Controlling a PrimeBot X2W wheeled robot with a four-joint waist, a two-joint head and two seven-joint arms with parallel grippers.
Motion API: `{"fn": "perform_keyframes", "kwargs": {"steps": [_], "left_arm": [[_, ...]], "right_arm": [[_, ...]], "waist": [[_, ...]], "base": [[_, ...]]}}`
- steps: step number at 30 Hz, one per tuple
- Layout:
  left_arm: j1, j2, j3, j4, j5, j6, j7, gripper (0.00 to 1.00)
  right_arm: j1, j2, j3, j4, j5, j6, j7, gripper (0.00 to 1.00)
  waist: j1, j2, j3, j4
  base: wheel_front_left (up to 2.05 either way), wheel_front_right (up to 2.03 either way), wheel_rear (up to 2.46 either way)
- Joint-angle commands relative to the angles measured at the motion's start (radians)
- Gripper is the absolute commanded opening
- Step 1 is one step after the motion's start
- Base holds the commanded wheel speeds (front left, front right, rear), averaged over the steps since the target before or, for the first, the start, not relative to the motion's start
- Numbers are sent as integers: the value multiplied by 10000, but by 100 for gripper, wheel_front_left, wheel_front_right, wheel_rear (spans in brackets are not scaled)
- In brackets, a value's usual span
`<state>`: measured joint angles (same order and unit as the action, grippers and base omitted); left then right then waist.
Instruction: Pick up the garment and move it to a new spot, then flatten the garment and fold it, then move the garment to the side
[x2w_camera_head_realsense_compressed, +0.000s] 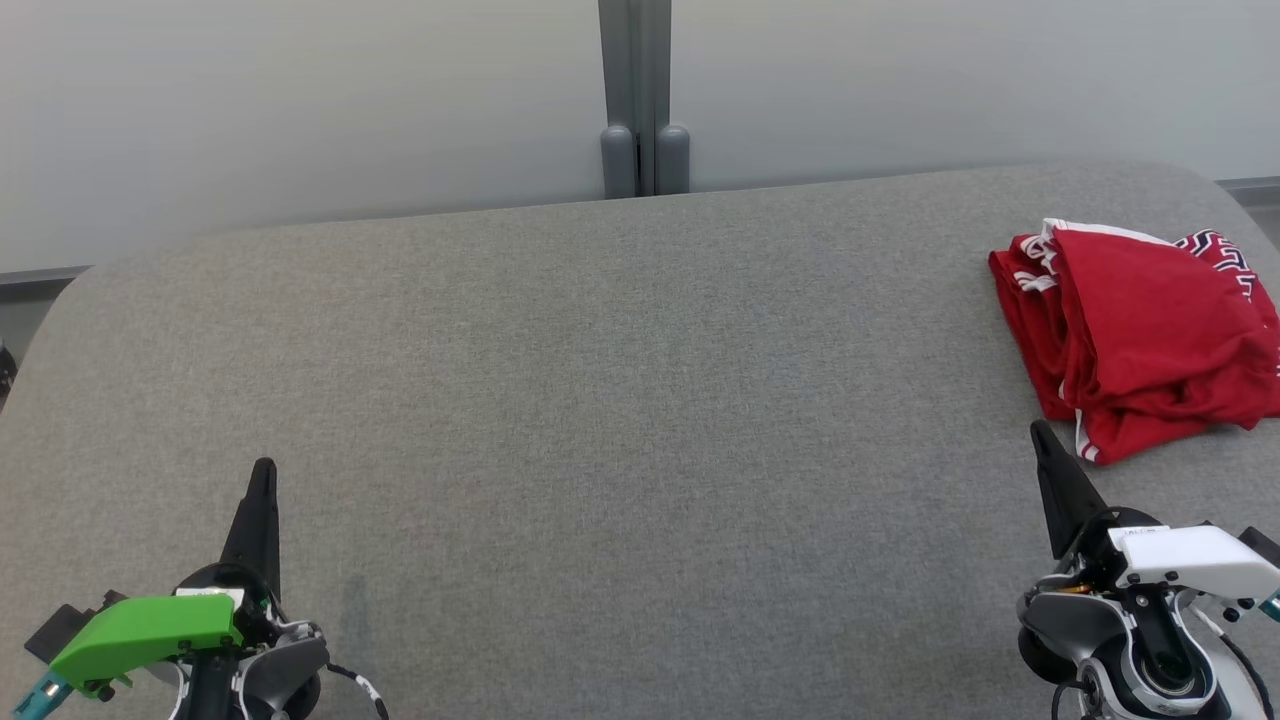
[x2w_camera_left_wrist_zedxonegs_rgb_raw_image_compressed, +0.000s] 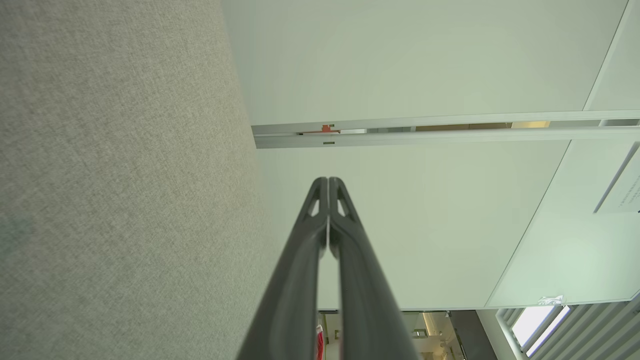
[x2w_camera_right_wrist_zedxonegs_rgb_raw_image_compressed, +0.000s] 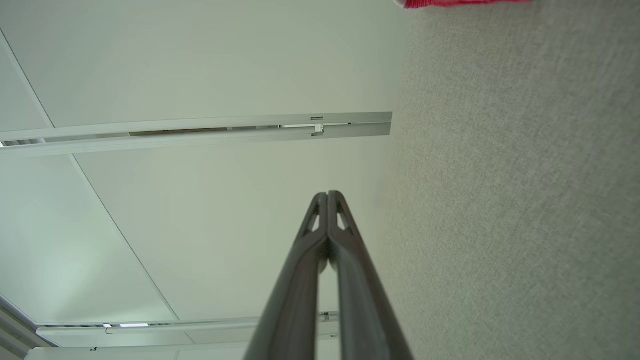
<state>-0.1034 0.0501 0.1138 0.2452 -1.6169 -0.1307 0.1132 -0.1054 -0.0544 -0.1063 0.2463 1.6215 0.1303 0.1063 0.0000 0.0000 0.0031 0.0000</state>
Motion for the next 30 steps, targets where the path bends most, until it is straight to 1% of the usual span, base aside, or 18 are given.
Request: {"fn": "perform_keyframes", "kwargs": {"steps": [1, 30], "left_arm": [[-105, 6, 29, 8, 58, -39, 28, 0], [-106, 2, 38, 8, 63, -39, 38, 0]], "right_arm": [[-74, -11, -23, 15, -63, 7, 38, 0], [-76, 9, -49, 16, -70, 7, 66, 0]], "waist": [[0, 0, 0, 0], [0, 0, 0, 0]], "base": [[0, 0, 0], [0, 0, 0]]}}
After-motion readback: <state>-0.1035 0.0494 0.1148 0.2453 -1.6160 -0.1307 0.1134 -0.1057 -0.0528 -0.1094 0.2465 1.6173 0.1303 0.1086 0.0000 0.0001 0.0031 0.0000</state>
